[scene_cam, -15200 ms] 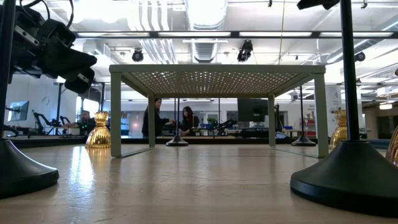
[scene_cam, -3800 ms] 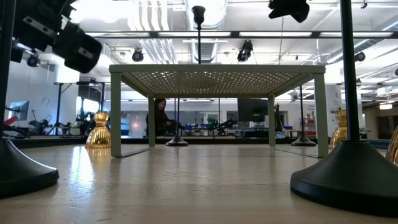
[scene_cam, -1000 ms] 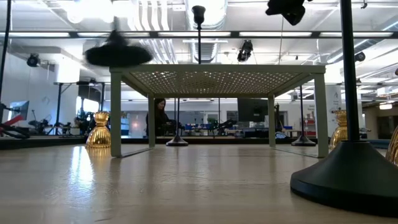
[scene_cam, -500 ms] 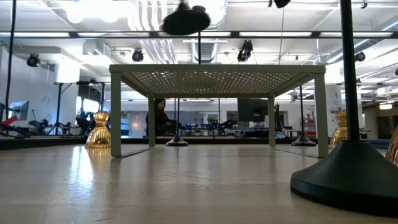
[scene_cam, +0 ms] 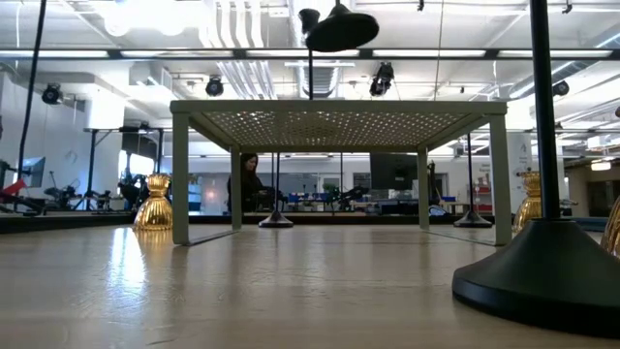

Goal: Pick & Place candle stick holders
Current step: Put the black candle holder on the shelf

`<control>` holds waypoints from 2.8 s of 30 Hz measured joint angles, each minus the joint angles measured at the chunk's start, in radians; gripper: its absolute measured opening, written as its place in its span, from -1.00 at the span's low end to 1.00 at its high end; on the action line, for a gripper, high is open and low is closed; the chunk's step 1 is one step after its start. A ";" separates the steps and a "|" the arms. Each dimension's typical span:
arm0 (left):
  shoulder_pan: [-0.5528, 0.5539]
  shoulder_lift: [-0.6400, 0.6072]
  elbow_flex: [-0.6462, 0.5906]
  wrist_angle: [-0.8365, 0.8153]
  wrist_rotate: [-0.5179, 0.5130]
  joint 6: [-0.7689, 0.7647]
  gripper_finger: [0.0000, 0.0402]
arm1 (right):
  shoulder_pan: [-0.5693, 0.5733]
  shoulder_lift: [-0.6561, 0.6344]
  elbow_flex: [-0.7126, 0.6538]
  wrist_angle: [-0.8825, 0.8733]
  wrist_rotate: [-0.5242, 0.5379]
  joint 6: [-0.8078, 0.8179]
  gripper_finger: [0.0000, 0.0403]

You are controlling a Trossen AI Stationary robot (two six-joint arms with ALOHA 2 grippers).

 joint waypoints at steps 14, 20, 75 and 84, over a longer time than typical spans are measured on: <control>0.030 0.022 0.005 0.000 0.073 -0.040 -0.86 | 0.020 0.146 0.175 -0.049 0.008 -0.074 -0.41; 0.031 0.021 0.005 0.000 0.075 -0.040 -0.86 | 0.020 0.168 0.204 -0.054 0.010 -0.090 -0.41; 0.033 -0.301 -0.227 0.103 -0.082 -0.021 -0.13 | -0.057 -0.011 -0.099 0.234 0.116 0.000 -0.97; 0.029 -0.409 -0.293 0.106 -0.123 -0.026 -0.13 | -0.056 -0.024 -0.144 0.412 0.112 -0.019 -0.97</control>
